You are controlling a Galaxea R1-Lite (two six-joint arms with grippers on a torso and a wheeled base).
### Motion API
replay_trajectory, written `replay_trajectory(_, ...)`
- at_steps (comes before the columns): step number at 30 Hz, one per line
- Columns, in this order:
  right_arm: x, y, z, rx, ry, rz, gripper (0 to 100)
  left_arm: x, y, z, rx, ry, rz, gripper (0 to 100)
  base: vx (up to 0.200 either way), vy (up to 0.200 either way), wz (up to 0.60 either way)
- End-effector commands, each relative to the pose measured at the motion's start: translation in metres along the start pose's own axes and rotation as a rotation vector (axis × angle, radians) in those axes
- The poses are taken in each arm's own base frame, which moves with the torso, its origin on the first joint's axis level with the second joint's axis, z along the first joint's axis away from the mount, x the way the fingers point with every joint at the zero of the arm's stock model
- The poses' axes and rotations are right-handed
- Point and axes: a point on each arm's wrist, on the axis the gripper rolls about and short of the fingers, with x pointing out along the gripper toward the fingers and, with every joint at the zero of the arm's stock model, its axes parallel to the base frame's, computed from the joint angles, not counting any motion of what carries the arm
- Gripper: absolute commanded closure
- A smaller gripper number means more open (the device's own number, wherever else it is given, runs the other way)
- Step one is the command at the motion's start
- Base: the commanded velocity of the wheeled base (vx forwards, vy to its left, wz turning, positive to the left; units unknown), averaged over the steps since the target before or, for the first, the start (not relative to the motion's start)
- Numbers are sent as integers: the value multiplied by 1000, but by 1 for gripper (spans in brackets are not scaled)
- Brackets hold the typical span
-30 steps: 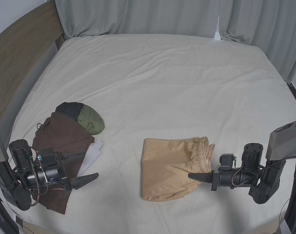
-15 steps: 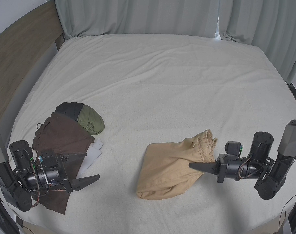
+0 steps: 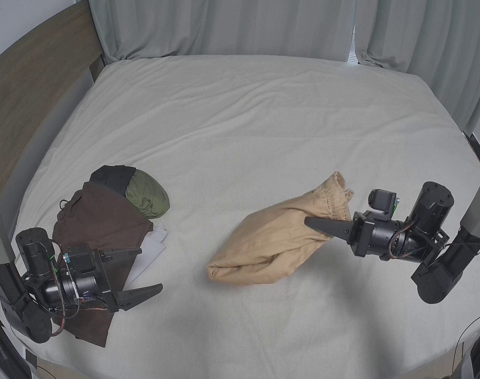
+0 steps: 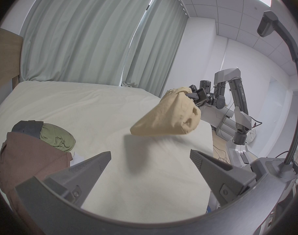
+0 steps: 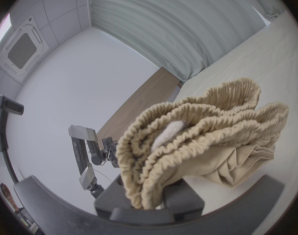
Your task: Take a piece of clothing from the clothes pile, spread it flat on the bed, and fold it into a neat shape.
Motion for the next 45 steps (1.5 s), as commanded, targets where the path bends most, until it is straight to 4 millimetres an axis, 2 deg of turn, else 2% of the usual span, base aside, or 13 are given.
replay_trajectory(1,7,1,15,-16,-40,26,100,0,0,0,-1,1,-1,0,0,0,0)
replay_trajectory(10,20,-2,43,-2,-105,70,100,1,-1,0,0,1,-7,0,0,0,0)
replay_trajectory(16,29,-15,54,4,-132,79,100,2,-2,-1,-2,4,-12,0,0,0,0)
replay_trajectory(30,49,-50,54,-6,-143,76,100,3,-3,-1,-4,5,-16,0,0,0,0)
replay_trajectory(39,64,-77,72,9,-164,58,100,3,-3,-2,-7,9,-18,0,0,0,0)
replay_trajectory(45,75,-94,71,29,-172,69,100,3,-4,-4,-15,16,-21,0,0,0,0)
